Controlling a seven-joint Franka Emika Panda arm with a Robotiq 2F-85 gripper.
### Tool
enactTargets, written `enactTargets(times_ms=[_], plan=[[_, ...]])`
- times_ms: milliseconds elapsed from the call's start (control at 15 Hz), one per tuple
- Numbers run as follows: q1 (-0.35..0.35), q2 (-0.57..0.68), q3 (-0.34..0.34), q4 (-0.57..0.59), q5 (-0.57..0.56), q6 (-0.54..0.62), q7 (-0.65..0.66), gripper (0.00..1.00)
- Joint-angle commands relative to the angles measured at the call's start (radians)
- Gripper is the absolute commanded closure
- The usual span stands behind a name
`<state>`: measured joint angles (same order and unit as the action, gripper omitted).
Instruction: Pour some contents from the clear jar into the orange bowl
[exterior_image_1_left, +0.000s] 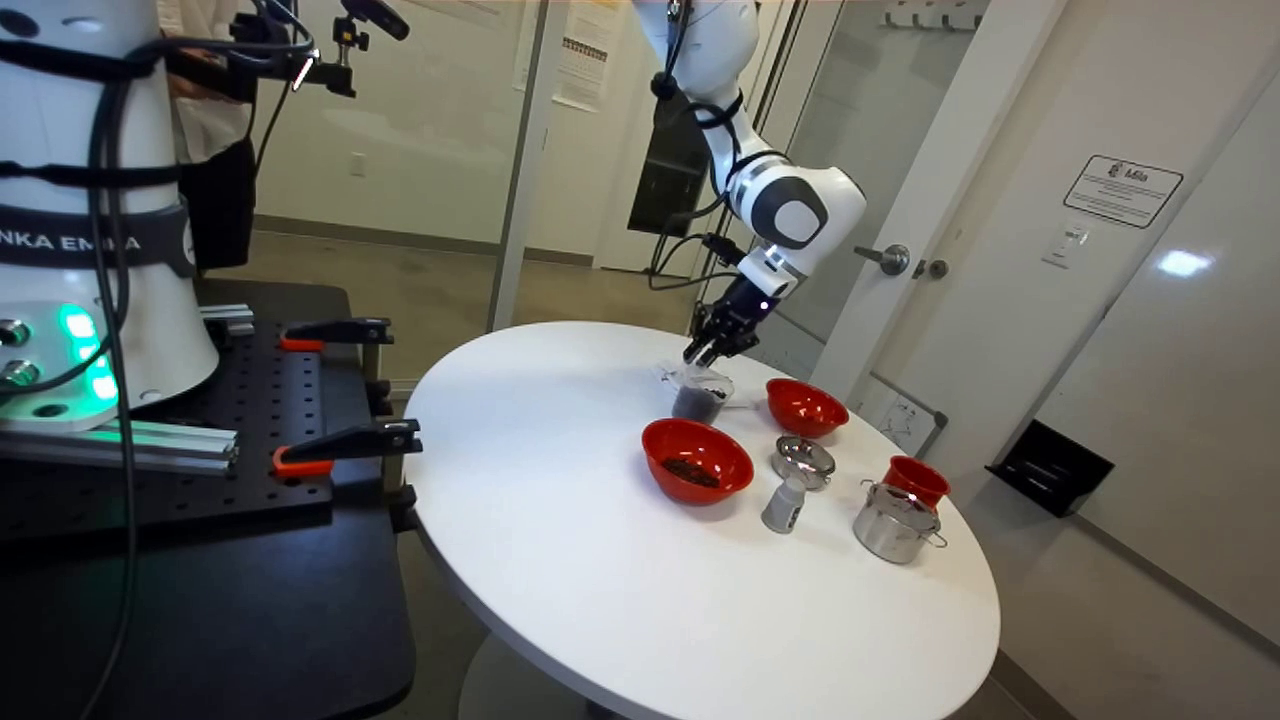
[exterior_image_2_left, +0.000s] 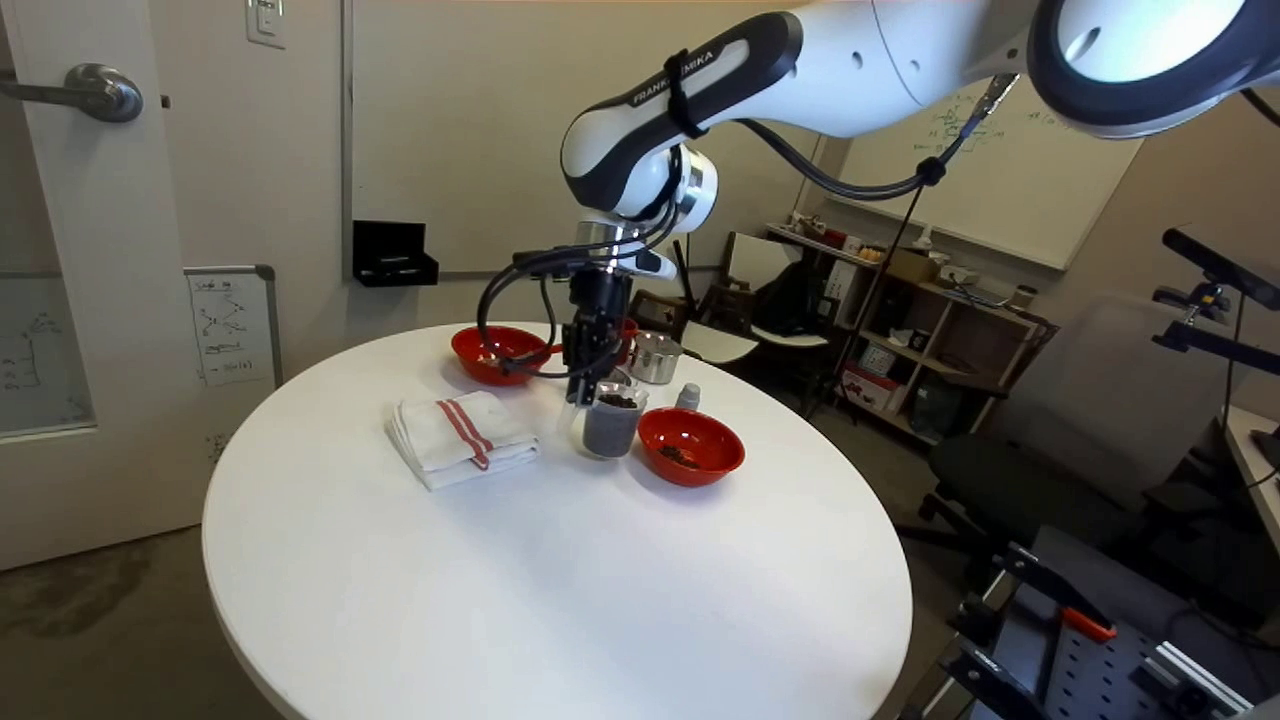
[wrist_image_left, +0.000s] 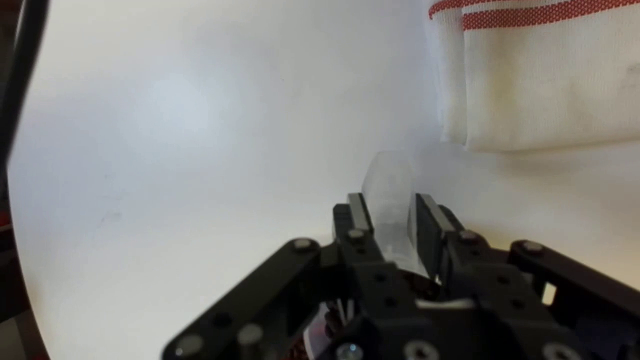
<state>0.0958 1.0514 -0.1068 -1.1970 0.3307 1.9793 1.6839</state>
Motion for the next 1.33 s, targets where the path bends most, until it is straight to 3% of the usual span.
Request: enactTargets(times_ms=[0, 600, 667, 733, 867, 1067, 1267], plan=[[-0.023, 0.062, 0.03, 0.115, -0.034, -0.054, 0.038, 0.93], [-0.049, 0.193, 0.054, 0.278, -0.033, -0.086, 0.043, 0.93], [-0.051, 0.2, 0.057, 0.293, -0.032, -0.097, 0.048, 0.81], [-0.053, 0.206, 0.058, 0.305, -0.033, -0.105, 0.051, 0.48], [-0.059, 0.214, 0.064, 0.324, -0.031, -0.116, 0.049, 0.4], [-0.067, 0.21, 0.076, 0.331, -0.027, -0.109, 0.033, 0.16], [-0.062, 0.139, 0.071, 0.27, 0.0, -0.102, -0.015, 0.01]])
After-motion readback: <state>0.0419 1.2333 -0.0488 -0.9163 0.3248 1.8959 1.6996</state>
